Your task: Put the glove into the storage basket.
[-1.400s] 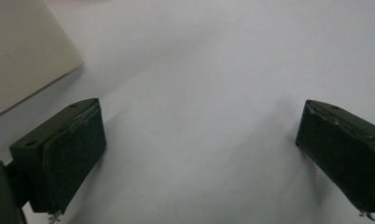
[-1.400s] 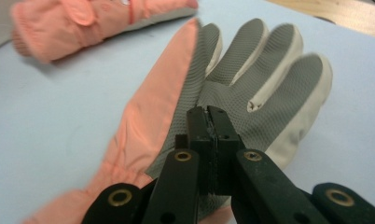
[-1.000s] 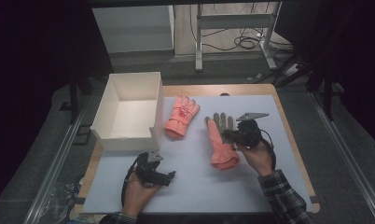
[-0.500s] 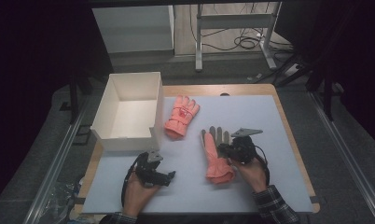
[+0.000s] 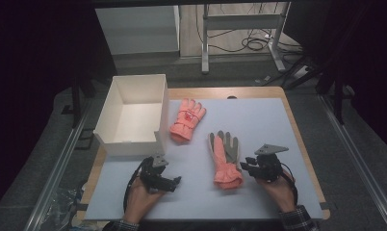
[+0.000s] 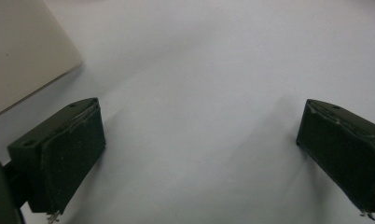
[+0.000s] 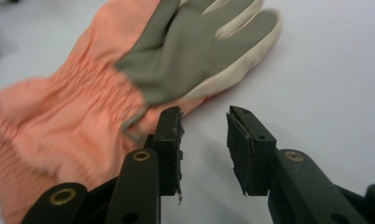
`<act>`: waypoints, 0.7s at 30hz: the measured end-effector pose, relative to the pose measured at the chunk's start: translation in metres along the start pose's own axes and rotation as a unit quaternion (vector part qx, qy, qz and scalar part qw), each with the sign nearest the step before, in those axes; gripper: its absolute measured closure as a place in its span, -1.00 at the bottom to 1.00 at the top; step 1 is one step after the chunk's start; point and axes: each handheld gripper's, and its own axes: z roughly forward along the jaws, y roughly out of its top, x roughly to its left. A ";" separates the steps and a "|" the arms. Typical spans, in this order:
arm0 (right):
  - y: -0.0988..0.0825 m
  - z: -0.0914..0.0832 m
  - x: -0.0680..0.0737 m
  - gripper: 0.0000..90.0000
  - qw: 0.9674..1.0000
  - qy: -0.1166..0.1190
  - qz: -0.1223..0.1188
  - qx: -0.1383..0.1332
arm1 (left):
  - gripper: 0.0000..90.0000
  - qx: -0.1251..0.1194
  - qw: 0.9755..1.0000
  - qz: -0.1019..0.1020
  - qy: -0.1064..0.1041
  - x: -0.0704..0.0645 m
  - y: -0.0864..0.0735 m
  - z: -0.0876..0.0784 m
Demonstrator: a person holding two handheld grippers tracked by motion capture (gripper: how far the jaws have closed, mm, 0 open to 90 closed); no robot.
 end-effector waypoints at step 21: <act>-0.009 -0.007 0.004 0.26 1.000 0.004 -0.012 -0.018 | -0.98 -0.002 1.000 0.000 0.000 0.000 0.000 0.000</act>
